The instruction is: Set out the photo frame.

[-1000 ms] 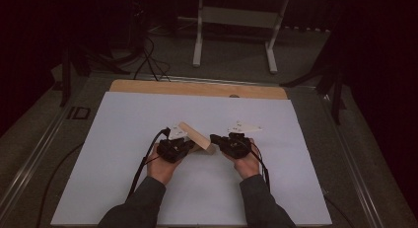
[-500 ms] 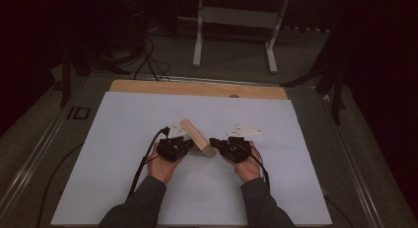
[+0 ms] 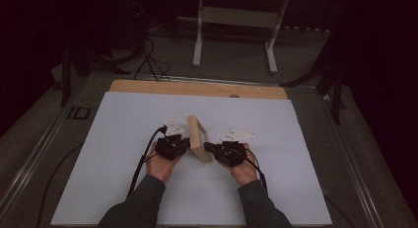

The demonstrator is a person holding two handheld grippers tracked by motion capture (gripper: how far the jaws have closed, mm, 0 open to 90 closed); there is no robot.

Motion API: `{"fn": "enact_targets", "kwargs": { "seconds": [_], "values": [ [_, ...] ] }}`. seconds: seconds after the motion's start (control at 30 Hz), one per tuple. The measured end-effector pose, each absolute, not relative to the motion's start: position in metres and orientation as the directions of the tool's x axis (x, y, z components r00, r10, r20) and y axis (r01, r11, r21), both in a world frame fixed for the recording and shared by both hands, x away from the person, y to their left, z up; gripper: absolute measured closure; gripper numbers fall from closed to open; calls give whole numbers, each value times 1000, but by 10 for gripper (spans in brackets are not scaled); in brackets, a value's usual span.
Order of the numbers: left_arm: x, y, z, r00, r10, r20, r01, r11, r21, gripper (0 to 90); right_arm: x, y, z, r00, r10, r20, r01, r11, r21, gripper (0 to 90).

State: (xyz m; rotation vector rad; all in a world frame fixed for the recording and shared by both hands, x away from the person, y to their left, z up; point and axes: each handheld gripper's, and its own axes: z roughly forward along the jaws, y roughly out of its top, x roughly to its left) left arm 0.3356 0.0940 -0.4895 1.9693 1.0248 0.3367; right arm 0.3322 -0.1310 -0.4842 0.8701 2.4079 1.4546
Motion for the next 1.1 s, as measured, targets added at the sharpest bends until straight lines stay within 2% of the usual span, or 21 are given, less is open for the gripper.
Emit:
{"fn": "enact_targets", "kwargs": {
  "seconds": [0.33,0.4,0.83,1.1],
  "values": [
    [338,96,-490,626,764,-160,538,-274,798,895,327,-122,-484,-824,555,111,360,363,860,881],
    [337,97,-490,624,767,-148,534,-281,798,887,326,-122,-484,-823,559,102,356,368,859,849],
    [329,121,-481,553,809,-199,572,-194,797,567,326,-131,-482,-805,587,85,365,378,851,582],
    [319,135,-474,535,813,-231,585,-160,795,527,327,-137,-484,-791,608,62,377,405,833,524]
  ]
}}
